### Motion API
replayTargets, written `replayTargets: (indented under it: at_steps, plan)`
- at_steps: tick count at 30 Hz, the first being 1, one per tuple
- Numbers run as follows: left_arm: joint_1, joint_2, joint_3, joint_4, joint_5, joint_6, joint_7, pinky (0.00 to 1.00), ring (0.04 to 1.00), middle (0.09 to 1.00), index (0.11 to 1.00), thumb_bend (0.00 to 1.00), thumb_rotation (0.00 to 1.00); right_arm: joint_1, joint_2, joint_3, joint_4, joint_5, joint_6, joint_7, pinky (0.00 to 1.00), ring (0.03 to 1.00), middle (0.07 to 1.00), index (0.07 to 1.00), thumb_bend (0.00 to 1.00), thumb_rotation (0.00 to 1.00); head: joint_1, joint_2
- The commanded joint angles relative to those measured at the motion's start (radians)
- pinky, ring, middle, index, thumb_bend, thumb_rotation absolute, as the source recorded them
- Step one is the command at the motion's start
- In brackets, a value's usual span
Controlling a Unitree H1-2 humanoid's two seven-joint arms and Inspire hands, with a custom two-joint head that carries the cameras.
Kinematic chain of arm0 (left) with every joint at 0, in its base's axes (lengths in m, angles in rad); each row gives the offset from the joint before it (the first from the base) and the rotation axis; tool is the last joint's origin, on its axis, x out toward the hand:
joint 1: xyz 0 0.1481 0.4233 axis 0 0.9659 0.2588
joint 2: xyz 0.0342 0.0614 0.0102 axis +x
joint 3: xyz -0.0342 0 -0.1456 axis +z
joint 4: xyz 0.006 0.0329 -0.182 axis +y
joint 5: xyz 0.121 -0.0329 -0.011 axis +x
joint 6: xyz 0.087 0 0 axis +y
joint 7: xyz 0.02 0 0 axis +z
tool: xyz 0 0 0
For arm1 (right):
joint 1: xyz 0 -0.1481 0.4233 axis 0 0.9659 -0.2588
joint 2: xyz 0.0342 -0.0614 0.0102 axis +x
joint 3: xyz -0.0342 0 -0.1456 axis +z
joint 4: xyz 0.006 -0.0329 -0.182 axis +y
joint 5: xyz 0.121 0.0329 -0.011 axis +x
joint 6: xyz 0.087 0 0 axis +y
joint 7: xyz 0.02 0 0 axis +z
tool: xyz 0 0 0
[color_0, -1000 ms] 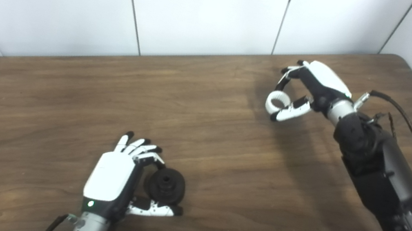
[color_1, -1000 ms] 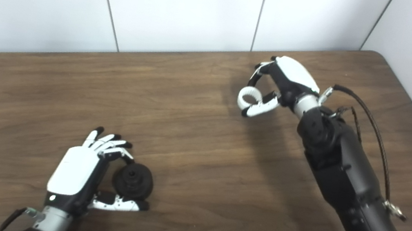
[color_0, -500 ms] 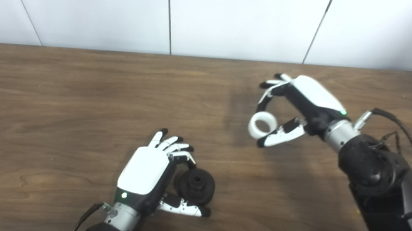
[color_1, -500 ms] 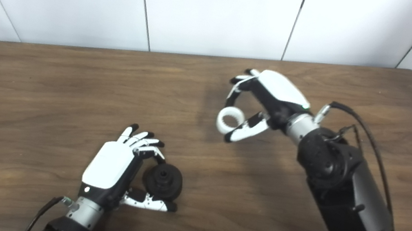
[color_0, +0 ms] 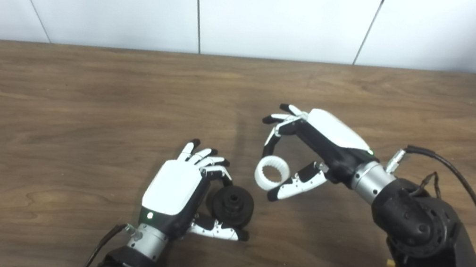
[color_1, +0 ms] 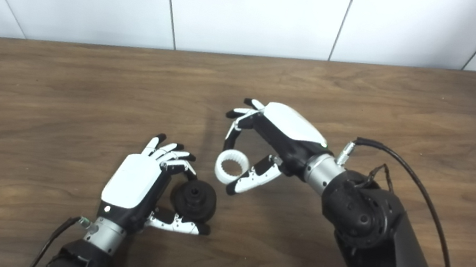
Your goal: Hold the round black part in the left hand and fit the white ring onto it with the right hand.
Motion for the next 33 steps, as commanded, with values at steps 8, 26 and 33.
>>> replayTargets:
  at_steps: [8, 26, 33]
  plan:
    - [-0.005, -0.004, -0.008, 0.005, 0.019, 0.009, -0.013, 1.0, 0.88, 0.784, 0.485, 0.52, 0.05, 0.0, 0.027, 0.021, -0.042, -0.019, -0.001, 0.018, 1.0, 1.0, 0.883, 0.484, 0.52, 0.13, 0.006, 0.009]
    - [-0.008, -0.014, -0.015, 0.01, 0.023, 0.018, -0.011, 1.0, 0.885, 0.784, 0.485, 0.52, 0.05, 0.011, 0.045, 0.048, 0.011, -0.017, -0.037, 0.003, 1.0, 1.0, 0.878, 0.484, 0.52, 0.13, 0.011, 0.006]
    - [-0.01, -0.016, -0.023, 0.013, 0.025, 0.024, -0.008, 1.0, 0.887, 0.785, 0.485, 0.52, 0.05, 0.007, 0.055, 0.054, 0.03, -0.018, -0.049, -0.014, 1.0, 1.0, 0.878, 0.484, 0.52, 0.13, 0.013, 0.0]
